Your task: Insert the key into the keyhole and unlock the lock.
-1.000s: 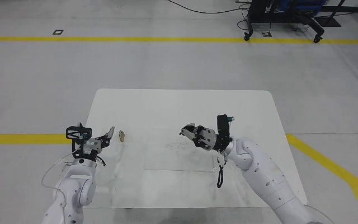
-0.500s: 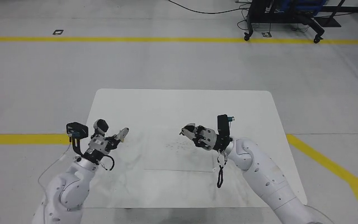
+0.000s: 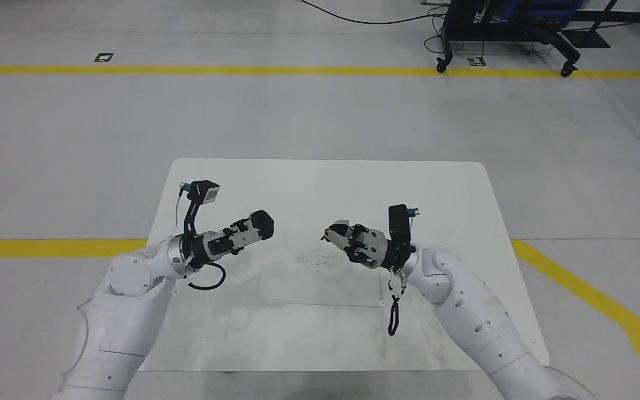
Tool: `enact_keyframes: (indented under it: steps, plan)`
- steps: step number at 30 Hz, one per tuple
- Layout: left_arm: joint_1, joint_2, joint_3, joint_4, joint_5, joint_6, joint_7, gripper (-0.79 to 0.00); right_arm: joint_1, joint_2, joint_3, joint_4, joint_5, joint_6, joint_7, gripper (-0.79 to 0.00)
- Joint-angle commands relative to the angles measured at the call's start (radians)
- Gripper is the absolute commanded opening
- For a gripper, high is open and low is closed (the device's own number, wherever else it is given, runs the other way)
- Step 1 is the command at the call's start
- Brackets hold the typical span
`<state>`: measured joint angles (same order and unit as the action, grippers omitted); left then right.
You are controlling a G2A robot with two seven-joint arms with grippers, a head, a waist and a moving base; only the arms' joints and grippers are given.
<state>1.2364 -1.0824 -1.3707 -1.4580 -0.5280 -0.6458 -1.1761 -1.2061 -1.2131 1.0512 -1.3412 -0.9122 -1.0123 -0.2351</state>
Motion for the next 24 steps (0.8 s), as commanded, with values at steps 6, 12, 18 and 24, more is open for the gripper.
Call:
enact_keyframes:
  steps: [6, 12, 18, 24]
  plan:
    - [0.004, 0.0, -0.002, -0.001, 0.031, -0.003, 0.021, 0.0, 0.0, 0.0, 0.0, 0.0, 0.0, 0.0, 0.0, -0.785]
    - [0.024, -0.004, 0.036, -0.004, 0.242, -0.118, 0.12, 0.0, 0.001, -0.003, -0.07, 0.02, 0.207, 0.0, 0.096, -0.785]
    - [-0.002, 0.002, 0.116, -0.013, 0.306, -0.157, 0.159, -0.376, 0.051, 0.002, -0.129, 0.064, 0.529, 0.0, 0.272, -0.785]
    - [-0.021, 0.014, 0.157, 0.01, 0.284, -0.165, 0.167, -0.505, 0.063, 0.013, -0.155, 0.05, 0.656, 0.0, 0.378, -0.785]
